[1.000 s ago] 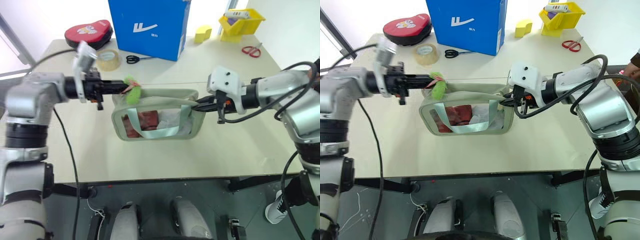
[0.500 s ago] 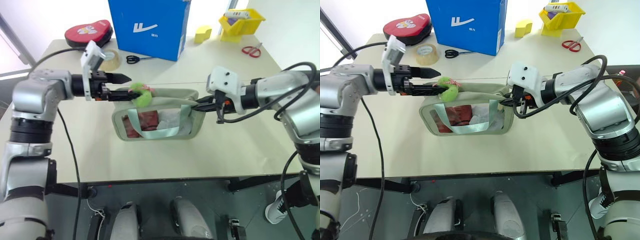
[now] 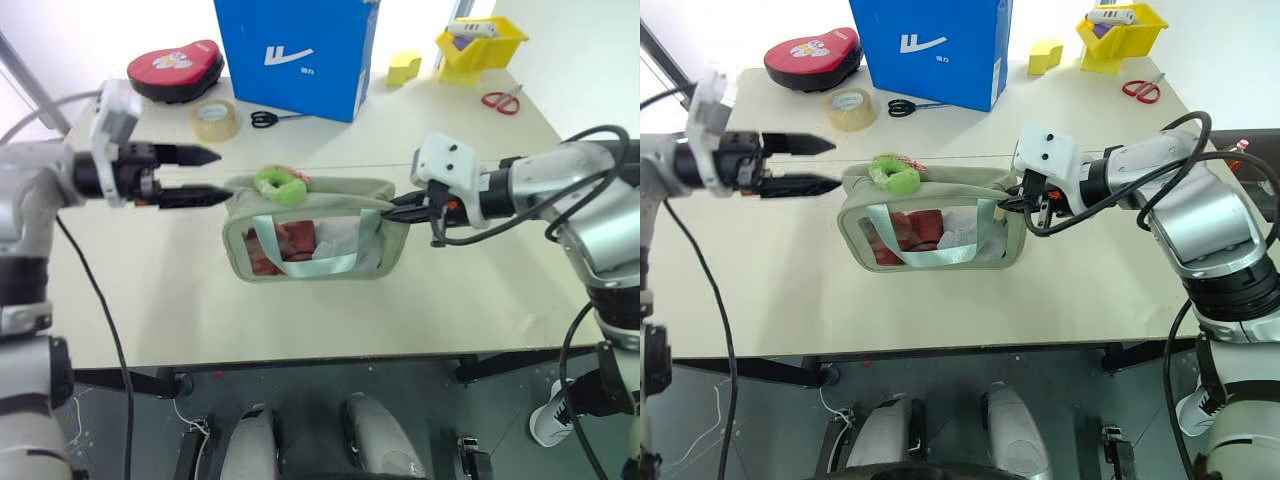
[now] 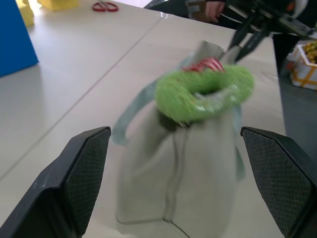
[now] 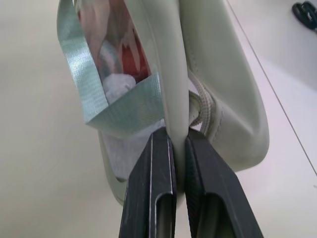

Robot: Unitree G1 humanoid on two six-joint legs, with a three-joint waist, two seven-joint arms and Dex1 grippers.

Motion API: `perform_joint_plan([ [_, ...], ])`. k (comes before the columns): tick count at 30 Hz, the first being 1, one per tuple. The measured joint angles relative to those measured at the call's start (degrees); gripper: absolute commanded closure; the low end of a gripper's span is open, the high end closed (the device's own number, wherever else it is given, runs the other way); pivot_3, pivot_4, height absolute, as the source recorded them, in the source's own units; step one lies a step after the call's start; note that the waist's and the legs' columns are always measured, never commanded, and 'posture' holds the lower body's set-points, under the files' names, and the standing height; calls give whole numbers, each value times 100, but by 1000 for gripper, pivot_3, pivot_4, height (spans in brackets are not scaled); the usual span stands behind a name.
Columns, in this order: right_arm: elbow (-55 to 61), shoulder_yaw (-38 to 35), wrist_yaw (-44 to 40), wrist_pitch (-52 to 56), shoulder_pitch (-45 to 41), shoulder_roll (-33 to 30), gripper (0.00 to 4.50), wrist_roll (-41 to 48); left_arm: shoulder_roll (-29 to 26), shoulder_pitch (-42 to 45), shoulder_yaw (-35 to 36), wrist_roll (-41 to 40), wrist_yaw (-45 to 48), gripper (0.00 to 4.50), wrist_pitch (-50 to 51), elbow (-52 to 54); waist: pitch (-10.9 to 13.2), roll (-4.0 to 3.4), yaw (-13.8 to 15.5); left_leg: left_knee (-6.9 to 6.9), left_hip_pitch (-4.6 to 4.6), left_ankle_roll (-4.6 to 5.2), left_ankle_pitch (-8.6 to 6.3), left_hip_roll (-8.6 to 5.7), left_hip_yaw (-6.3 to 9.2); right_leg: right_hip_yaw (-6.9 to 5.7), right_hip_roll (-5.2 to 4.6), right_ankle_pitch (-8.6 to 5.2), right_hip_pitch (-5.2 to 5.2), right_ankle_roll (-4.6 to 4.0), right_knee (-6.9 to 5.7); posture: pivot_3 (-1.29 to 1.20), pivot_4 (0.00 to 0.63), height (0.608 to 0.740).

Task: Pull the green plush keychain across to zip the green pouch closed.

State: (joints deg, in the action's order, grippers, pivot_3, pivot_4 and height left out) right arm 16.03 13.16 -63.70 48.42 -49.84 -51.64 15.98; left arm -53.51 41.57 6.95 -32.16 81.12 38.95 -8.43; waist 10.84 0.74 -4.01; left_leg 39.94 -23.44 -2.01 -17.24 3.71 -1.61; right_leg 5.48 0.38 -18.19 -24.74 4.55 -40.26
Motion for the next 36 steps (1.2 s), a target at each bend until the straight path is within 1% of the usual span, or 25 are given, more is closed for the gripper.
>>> perform_joint_plan([
  [2, -5, -1, 3, 2, 4, -8, 4500, -3, -43, -465, 63, -70, 121, 11, -63, 235, 0, 1, 14, 4, -1, 0, 0, 0, 1, -1, -1, 0, 2, 0, 0, 0, 150, 737],
  [5, -14, -1, 2, 1, 3, -2, 4500, -3, -41, -822, 42, 39, 18, 11, -309, 464, 0, 1, 41, 8, 0, 0, 0, -3, 1, -2, -1, 0, 8, 0, 0, 0, 150, 737],
  [6, -29, -1, -4, 0, 3, -2, 4500, -3, -5, -844, 33, 73, -50, 253, -368, 492, 0, 1, 48, 9, 0, 0, 0, -4, 1, -3, -1, 0, 9, 0, 0, 0, 150, 737],
  [8, -52, -1, -16, -3, -1, 1, 4500, -3, 99, -846, -3, 96, -187, 890, -428, 584, 0, 1, 57, 9, 0, 0, 0, -5, 0, -2, 0, 0, 9, 0, 0, 0, 150, 737],
  [11, -55, 0, -26, -3, -7, 12, 4500, -2, 253, -849, -189, 170, -332, 2363, -482, 694, 0, 1, 58, 7, 0, 1, 0, -5, 0, -2, 1, 0, 8, 0, 1, 0, 150, 737],
  [14, -53, 3, -32, 8, -6, 14, 4500, 3, 265, -893, -286, 283, -413, 4031, -581, 691, 0, 1, 27, 5, 0, 1, 0, -4, 2, -2, 2, 0, 6, 0, 1, 0, 150, 737],
  [15, -45, 3, -34, 14, -6, 13, 4500, 7, 265, -905, -290, 285, -416, 4467, -588, 692, 0, 1, 25, 5, 0, 1, 0, -4, 2, -2, 1, 0, 6, 0, 1, 0, 150, 737],
  [20, 0, -2, -25, 43, 9, 9, 4500, 11, 265, -903, -294, 296, -443, 4467, -603, 690, 0, 1, 23, 5, 0, 1, 0, -5, 2, -2, 1, 0, 7, 0, 1, 0, 150, 737],
  [22, 51, -44, -37, -60, 85, -14, 3671, 28, 265, -871, -331, 345, -489, 4500, -663, 676, 0, 1, 25, 5, 0, 1, 0, -5, 2, -2, 2, 0, 7, 0, 1, 0, 150, 737],
  [23, 103, -79, -77, -156, 170, -68, 3376, 51, 266, -855, -346, 365, -505, 4500, -690, 674, 0, 1, 27, 5, 0, 1, 0, -5, 2, -2, 1, 0, 7, 0, 1, 0, 150, 737],
  [27, 282, -335, -517, -658, 591, -415, 1413, 272, 268, -820, -378, 410, -514, 4500, -747, 651, 0, 1, 56, 5, -2, 1, -1, -6, 1, -2, 1, 0, 8, 1, 5, 0, 150, 737],
  [28, 272, -517, -673, -875, 639, -497, 720, 363, 268, -814, -383, 421, -514, 4500, -792, 629, 0, 1, 65, 5, -2, 1, -1, -6, 1, -2, 1, 0, 8, 1, 5, 0, 150, 737],
  [29, 271, -611, -745, -974, 638, -539, 315, 410, 268, -813, -384, 430, -514, 4500, -806, 622, 0, 1, 63, 5, -1, 1, -1, -6, 1, -1, 1, 0, 8, 1, 5, 0, 150, 737],
  [30, 244, -772, -884, -1116, 631, -592, 40, 524, 268, -811, -390, 443, -513, 4500, -833, 622, 0, 1, 62, 5, 0, 1, -1, -6, 1, -2, 2, 0, 8, 1, 5, 0, 150, 737],
  [31, 180, -933, -1031, -1231, 564, -603, 40, 653, 268, -812, -391, 455, -515, 4500, -849, 617, 0, 1, 60, 5, 1, 1, -1, -5, 1, -2, 2, 0, 9, 1, 5, 0, 150, 737],
  [33, -27, -1022, -1134, -1310, 201, -499, 40, 804, 270, -811, -393, 474, -517, 4500, -887, 598, 0, 0, 35, 5, 5, 1, -1, -5, 0, 0, 2, 0, 10, 0, 3, 0, 150, 737],
  [36, -481, -877, -921, -1287, -695, 42, 40, 738, 307, -796, -403, 518, -519, 4500, -953, 576, 0, 0, 3, 6, 8, 1, 0, -4, 0, -2, 2, 0, 11, 0, -1, 0, 150, 737],
])
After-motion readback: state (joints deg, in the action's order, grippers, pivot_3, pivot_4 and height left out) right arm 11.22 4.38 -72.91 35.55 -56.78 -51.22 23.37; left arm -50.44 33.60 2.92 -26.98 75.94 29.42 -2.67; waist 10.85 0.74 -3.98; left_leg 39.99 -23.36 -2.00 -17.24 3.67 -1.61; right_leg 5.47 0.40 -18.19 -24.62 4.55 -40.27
